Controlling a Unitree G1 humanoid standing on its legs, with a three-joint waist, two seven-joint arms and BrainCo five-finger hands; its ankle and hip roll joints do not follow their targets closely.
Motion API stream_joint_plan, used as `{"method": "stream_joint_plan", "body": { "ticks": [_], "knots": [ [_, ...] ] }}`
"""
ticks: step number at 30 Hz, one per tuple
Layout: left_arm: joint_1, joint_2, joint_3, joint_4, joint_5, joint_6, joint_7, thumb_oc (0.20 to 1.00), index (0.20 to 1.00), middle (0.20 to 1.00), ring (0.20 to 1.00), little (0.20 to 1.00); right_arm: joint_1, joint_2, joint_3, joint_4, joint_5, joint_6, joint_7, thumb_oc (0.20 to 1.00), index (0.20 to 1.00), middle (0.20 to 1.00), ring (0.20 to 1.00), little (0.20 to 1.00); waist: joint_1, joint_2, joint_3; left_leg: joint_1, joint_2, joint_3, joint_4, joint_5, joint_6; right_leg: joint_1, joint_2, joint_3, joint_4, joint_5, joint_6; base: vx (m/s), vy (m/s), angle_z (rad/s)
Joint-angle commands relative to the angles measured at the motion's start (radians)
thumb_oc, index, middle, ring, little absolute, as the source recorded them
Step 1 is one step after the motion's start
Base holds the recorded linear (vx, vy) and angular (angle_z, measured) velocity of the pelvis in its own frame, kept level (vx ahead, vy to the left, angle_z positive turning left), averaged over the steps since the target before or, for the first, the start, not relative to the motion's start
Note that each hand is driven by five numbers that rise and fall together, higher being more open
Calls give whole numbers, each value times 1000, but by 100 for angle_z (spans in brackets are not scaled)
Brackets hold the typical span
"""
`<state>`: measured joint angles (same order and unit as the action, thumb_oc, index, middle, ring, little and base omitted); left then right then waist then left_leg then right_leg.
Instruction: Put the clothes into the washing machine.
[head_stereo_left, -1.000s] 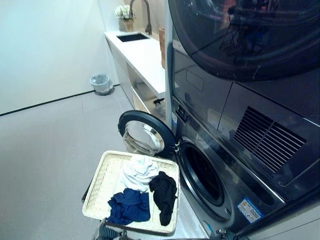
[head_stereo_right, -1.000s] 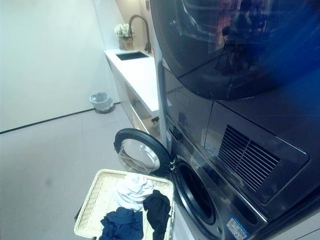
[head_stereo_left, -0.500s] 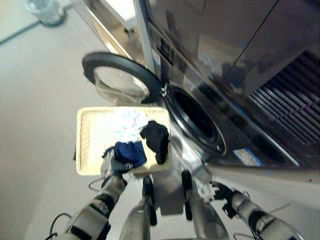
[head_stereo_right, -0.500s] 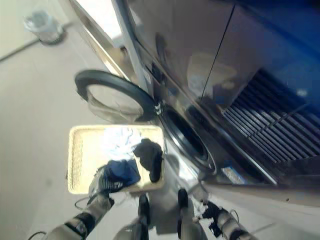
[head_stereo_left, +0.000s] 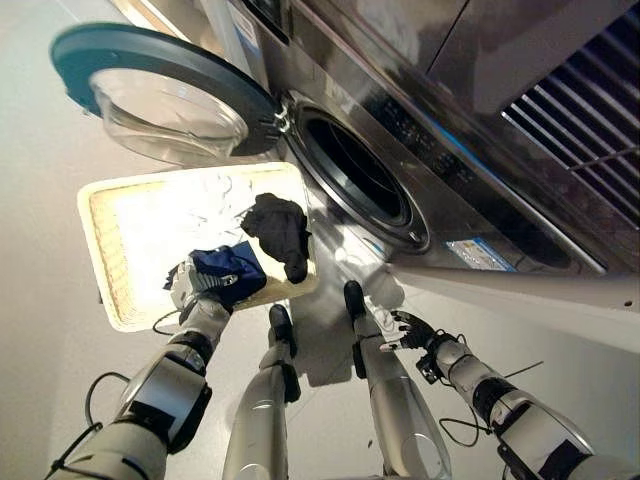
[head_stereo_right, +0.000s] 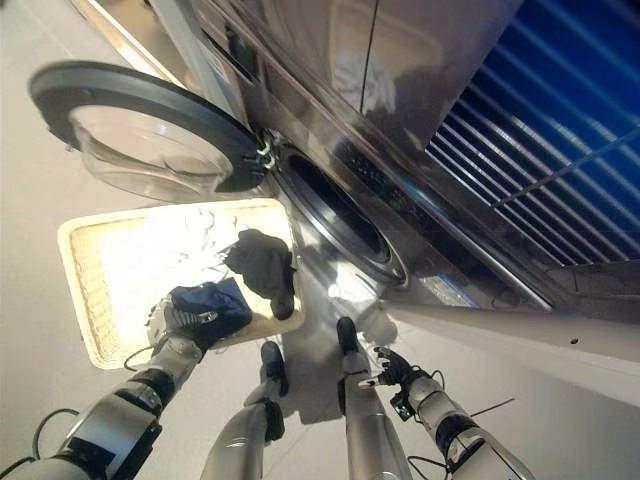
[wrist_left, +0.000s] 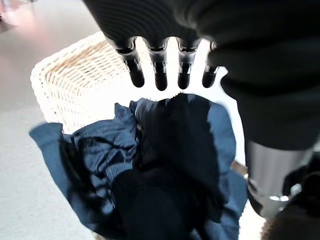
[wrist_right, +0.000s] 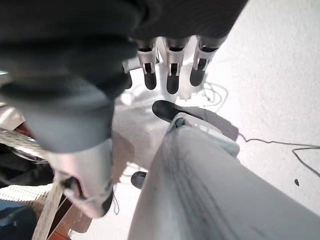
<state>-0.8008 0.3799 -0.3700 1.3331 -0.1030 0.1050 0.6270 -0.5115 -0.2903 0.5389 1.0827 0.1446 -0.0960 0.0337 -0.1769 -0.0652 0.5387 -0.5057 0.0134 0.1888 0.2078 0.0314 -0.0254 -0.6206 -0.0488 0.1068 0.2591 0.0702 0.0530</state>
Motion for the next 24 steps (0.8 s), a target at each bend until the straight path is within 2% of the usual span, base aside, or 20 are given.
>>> {"method": "stream_joint_plan", "body": {
  "ticks": [1, 6, 7, 10, 11, 12, 13, 14, 18, 21, 24],
  "knots": [
    [-49, 104, 35, 86, -55, 90, 53, 1000, 1000, 1000, 1000, 1000, 7, -10, 58, -55, 75, -22, -16, 1000, 1000, 1000, 1000, 1000, -25, -114, -19, -128, -78, -12, 330, -211, -17, -42, -36, -77, -144, 124, 29, 0, 0, 0],
    [-90, 133, 37, 106, -79, 91, 31, 1000, 1000, 1000, 1000, 1000, 13, -26, 64, -91, 129, -33, -23, 1000, 1000, 1000, 1000, 1000, -35, -121, -19, -195, -65, -24, 414, -258, -19, -103, -32, -82, -118, 128, 26, 9, -4, 2],
    [-119, 147, 35, 114, -95, 96, 21, 1000, 1000, 1000, 1000, 1000, 13, -32, 65, -109, 155, -41, -31, 1000, 1000, 1000, 1000, 1000, -50, -130, -19, -234, -72, -33, 438, -259, -17, -146, -38, -81, -104, 135, 25, 0, 0, 0],
    [-144, 153, 27, 120, -101, 108, 3, 1000, 1000, 1000, 1000, 1000, 22, -39, 67, -131, 179, -49, -42, 1000, 1000, 1000, 1000, 1000, -53, -125, -19, -275, -65, -45, 475, -281, -15, -185, -27, -81, -85, 131, 23, -11, 2, 2],
    [-179, 160, 9, 128, -83, 150, -42, 831, 831, 831, 831, 831, 21, -50, 67, -159, 189, -41, -49, 1000, 1000, 1000, 1000, 1000, -62, -122, -19, -312, -71, -60, 483, -281, -11, -226, -20, -76, -68, 132, 20, -34, 14, 5],
    [-186, 161, 4, 131, -74, 158, -52, 762, 762, 762, 762, 762, 21, -52, 66, -160, 188, -44, -49, 1000, 1000, 1000, 1000, 1000, -63, -120, -19, -319, -72, -63, 482, -280, -10, -235, -19, -76, -66, 131, 19, -44, 21, 7],
    [-194, 162, -5, 134, -57, 177, -72, 580, 580, 580, 580, 580, 20, -56, 65, -163, 187, -46, -47, 1000, 1000, 1000, 1000, 1000, -65, -118, -19, -327, -74, -67, 480, -279, -9, -245, -17, -74, -63, 132, 19, -36, 35, 4],
    [-204, 161, -24, 139, -8, 217, -125, 200, 200, 200, 200, 200, 15, -63, 65, -170, 186, -47, -45, 1000, 1000, 1000, 1000, 1000, -70, -115, -19, -341, -79, -73, 480, -279, -9, -262, -16, -71, -61, 134, 19, -35, 38, 1],
    [-215, 155, -88, 142, 87, 306, -203, 200, 200, 200, 200, 200, -1, -94, 68, -189, 191, -46, -23, 1000, 1000, 1000, 1000, 1000, -77, -111, -19, -357, -90, -86, 470, -271, -10, -283, -9, -59, -54, 136, 18, -40, 46, -6],
    [-226, 159, -125, 136, 119, 325, -216, 200, 200, 200, 200, 200, -14, -116, 70, -193, 200, -53, -2, 1000, 1000, 1000, 1000, 1000, -80, -111, -19, -335, -93, -90, 434, -258, -10, -272, -3, -52, -60, 135, 18, -59, 4, -3],
    [-226, 159, -133, 132, 106, 309, -201, 200, 200, 200, 200, 200, -15, -124, 70, -192, 193, -56, 5, 1000, 1000, 1000, 1000, 1000, -79, -106, -19, -308, -95, -94, 396, -241, -12, -255, 5, -46, -63, 129, 16, -52, -14, -2]
  ]
}}
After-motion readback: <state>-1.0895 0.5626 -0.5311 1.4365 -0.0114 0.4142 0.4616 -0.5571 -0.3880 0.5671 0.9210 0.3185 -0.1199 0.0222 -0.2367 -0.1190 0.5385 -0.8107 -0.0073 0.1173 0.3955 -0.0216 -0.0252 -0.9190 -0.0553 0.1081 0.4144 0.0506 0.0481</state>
